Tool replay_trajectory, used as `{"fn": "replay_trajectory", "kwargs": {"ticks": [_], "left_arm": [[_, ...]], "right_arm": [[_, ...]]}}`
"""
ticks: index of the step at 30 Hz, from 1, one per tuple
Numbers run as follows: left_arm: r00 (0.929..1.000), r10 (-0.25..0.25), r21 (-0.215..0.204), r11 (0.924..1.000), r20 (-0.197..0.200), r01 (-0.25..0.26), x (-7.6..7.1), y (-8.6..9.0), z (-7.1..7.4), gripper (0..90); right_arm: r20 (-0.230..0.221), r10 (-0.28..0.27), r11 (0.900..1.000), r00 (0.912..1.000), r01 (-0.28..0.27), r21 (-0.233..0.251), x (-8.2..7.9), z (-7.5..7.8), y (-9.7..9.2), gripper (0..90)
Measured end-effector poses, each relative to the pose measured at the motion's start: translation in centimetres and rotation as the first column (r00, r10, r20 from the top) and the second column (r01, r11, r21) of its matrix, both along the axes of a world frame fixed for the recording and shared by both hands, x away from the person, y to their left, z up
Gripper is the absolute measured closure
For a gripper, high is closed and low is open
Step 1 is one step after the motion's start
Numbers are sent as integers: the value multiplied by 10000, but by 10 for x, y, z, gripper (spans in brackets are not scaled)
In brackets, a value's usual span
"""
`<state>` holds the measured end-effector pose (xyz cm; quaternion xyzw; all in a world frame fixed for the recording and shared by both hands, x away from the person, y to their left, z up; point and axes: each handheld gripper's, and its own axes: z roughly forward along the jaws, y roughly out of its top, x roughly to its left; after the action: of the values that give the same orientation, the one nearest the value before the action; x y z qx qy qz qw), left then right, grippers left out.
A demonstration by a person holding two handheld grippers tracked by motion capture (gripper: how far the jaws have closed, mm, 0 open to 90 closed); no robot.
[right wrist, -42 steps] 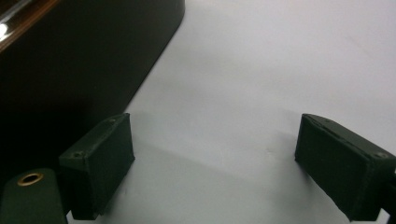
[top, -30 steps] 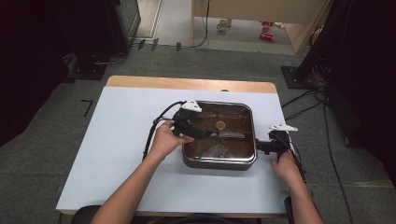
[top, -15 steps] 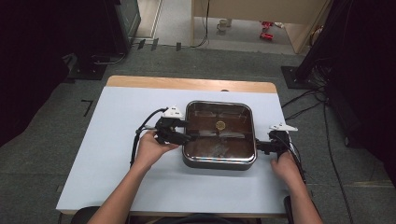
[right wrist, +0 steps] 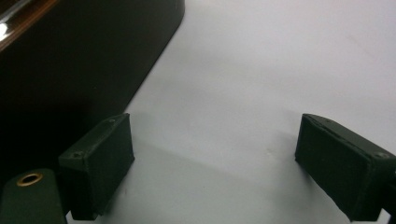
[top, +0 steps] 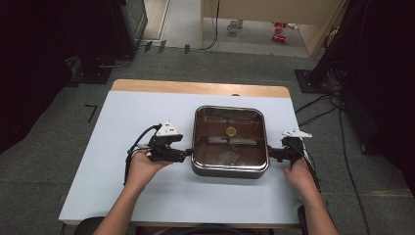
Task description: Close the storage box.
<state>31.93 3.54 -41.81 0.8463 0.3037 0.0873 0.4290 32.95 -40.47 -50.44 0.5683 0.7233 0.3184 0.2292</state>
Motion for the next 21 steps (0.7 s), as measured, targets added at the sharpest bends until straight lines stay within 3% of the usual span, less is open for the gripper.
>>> {"fn": "replay_trajectory", "kwargs": {"ticks": [5, 9, 17, 19, 21], "left_arm": [[9994, 327, -364, 9988, -81, -330, -9, 17, -4, 312], [9969, 675, -581, 9959, -393, -697, -12, 30, -12, 339], [9944, 935, -322, 9949, -489, -951, -14, 40, -38, 265], [9916, 1198, -94, 9927, -480, -1203, -13, 40, -46, 263], [9922, 1121, 73, 9937, -552, -1119, -13, 39, -50, 265]], "right_arm": [[2, 2, 10000, 10000, -2, -1, 0, 0, 0, 107], [2, 1, 10000, 10000, -1, -1, 0, 0, 0, 108], [3, -11, 10000, 10000, 11, 10, 0, 0, 0, 108], [3, -10, 10000, 10000, 10, 8, 0, 0, 0, 108], [3, -10, 10000, 10000, 10, 8, 0, 0, 0, 108]]}}
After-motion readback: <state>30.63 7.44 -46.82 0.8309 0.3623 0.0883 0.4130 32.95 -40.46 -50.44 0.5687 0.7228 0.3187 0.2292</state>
